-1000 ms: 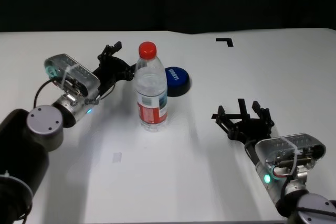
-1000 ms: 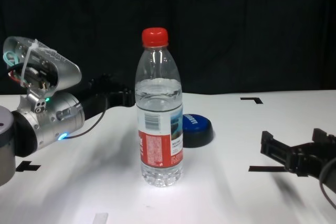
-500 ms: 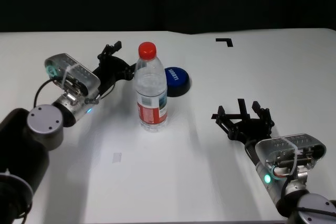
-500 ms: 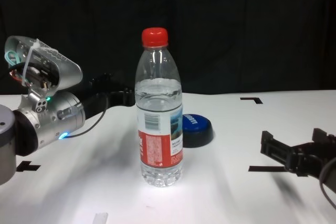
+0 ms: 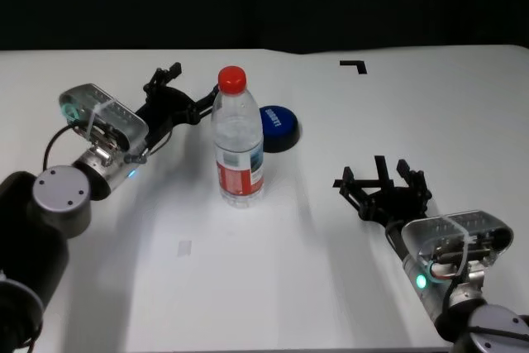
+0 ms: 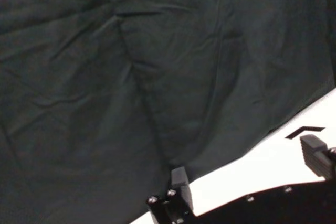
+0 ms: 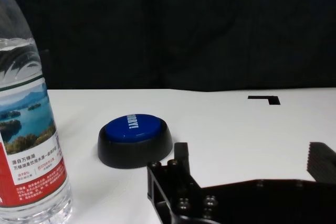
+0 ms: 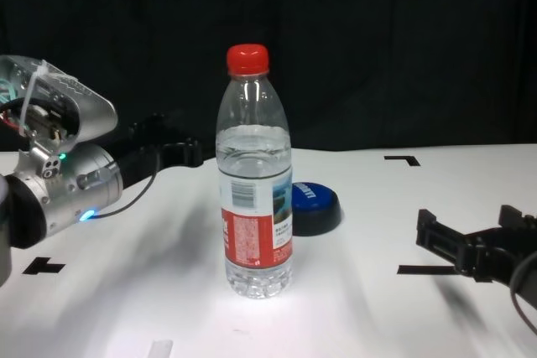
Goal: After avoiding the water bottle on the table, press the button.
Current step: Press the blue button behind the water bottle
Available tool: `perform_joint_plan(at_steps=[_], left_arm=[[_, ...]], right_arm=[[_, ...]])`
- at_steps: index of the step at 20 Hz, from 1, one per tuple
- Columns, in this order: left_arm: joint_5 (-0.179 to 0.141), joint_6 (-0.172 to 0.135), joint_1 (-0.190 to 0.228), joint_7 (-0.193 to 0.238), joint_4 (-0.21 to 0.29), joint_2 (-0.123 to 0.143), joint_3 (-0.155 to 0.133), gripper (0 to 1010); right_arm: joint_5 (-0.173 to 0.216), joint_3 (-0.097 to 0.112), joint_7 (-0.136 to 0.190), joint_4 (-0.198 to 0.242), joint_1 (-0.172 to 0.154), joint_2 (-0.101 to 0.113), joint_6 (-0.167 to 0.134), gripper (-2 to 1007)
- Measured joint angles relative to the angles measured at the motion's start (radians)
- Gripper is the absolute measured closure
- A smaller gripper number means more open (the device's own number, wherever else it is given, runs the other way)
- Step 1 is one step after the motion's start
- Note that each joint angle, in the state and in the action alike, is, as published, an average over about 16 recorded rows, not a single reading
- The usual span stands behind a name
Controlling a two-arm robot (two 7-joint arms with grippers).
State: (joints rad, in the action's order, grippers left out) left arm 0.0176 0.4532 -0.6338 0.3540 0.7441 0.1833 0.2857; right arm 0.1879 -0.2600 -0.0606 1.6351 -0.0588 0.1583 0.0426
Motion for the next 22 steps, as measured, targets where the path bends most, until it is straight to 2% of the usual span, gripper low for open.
perform_joint_plan(at_steps=[7, 22], left_arm=[[0.001, -0.032, 0.053, -0.023, 0.089, 0.027, -0.019, 7], [0.012, -0.145, 0.252, -0.098, 0.389, 0.087, -0.081, 7]], right_arm=[[0.0, 0.0, 0.0, 0.0, 0.0, 0.0, 0.0, 2], [0.0, 0.0, 0.0, 0.0, 0.0, 0.0, 0.0, 2]])
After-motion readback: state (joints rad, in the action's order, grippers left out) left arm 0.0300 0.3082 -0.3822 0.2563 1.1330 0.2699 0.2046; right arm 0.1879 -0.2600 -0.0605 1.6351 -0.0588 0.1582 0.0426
